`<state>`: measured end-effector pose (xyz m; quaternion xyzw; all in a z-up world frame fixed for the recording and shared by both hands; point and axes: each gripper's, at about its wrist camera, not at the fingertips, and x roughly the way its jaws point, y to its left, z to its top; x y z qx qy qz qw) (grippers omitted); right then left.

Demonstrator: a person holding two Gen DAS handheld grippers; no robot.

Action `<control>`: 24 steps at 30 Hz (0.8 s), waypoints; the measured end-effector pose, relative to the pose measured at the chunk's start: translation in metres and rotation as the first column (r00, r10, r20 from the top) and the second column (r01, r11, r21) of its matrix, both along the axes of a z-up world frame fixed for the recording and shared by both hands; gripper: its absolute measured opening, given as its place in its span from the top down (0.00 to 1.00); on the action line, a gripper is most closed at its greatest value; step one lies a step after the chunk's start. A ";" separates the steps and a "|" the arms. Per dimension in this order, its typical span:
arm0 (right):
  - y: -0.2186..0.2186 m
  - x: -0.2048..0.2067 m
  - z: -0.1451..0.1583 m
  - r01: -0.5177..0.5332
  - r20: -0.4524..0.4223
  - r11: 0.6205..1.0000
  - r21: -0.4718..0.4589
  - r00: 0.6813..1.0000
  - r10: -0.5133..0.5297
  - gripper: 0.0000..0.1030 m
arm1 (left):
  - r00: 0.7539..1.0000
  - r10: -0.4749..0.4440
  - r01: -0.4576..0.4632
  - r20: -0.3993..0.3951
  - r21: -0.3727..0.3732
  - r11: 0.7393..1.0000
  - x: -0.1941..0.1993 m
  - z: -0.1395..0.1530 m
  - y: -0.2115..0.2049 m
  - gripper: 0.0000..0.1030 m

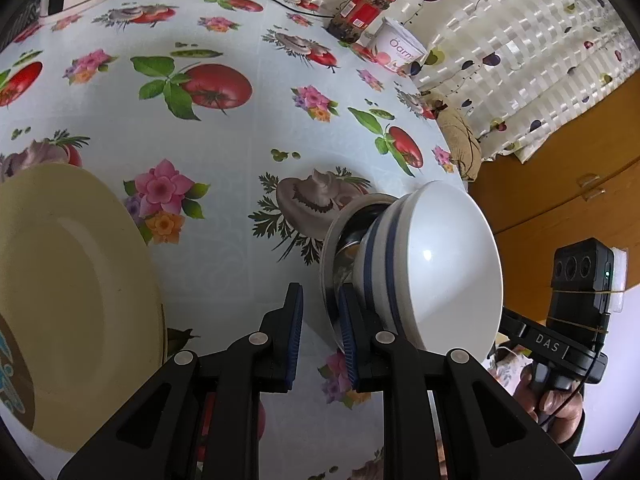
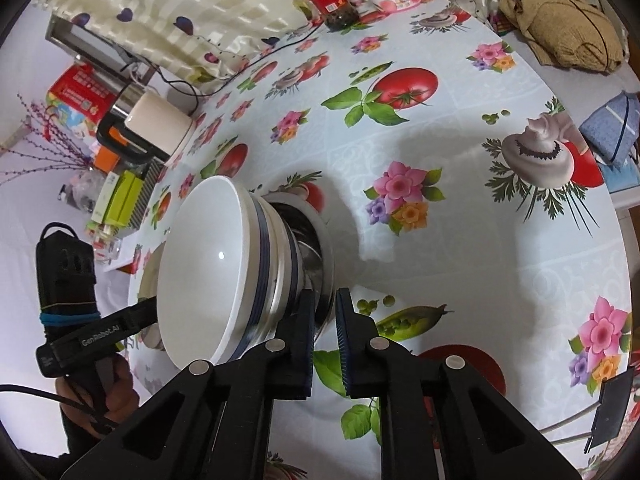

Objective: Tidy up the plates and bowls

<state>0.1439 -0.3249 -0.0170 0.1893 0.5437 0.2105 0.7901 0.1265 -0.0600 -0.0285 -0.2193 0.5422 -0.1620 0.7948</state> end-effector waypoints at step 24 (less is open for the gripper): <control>-0.004 0.008 -0.003 -0.010 -0.015 0.998 0.055 1.000 0.011 0.90 | 0.998 -0.047 0.046 0.042 0.022 0.999 0.000 0.005 -0.008 0.92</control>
